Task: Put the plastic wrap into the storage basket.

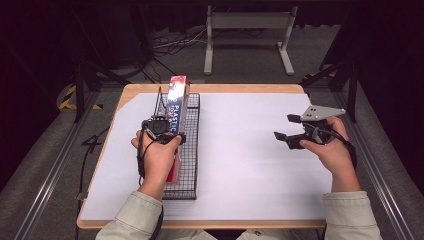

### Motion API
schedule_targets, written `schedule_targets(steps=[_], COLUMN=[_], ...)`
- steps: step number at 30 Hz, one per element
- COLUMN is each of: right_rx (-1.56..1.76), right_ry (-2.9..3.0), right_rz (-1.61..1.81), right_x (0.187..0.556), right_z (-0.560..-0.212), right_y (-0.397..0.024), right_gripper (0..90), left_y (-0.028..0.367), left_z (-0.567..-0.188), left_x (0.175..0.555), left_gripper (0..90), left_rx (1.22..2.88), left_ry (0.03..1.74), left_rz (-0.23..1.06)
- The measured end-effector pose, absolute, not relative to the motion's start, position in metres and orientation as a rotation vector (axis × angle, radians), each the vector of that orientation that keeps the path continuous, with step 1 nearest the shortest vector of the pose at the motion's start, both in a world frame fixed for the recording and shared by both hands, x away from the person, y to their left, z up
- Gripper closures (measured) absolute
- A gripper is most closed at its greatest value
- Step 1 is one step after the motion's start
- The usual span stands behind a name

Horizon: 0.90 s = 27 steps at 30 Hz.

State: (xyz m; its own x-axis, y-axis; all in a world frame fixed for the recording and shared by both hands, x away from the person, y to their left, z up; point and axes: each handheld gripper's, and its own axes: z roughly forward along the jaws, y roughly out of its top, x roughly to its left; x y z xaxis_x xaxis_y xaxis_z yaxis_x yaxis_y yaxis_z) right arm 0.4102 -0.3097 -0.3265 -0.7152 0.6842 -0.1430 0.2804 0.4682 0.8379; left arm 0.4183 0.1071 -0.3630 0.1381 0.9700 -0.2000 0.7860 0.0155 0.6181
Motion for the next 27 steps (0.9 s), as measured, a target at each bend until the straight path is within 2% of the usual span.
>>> schedule_targets(steps=[17,27], right_rx=[0.794,0.783], right_ry=[2.264,2.256], right_rz=[1.186,1.202], right_x=[0.411,0.408], right_z=[-0.327,-0.325], right_y=[-0.307,-0.309], right_gripper=[21.5,21.5], left_y=[0.107,0.102], left_z=[-0.390,-0.394], left_x=[0.424,0.425], left_gripper=[39.1,38.7], left_rx=[1.866,1.891], left_ry=[1.774,1.812], left_rz=[0.309,0.318])
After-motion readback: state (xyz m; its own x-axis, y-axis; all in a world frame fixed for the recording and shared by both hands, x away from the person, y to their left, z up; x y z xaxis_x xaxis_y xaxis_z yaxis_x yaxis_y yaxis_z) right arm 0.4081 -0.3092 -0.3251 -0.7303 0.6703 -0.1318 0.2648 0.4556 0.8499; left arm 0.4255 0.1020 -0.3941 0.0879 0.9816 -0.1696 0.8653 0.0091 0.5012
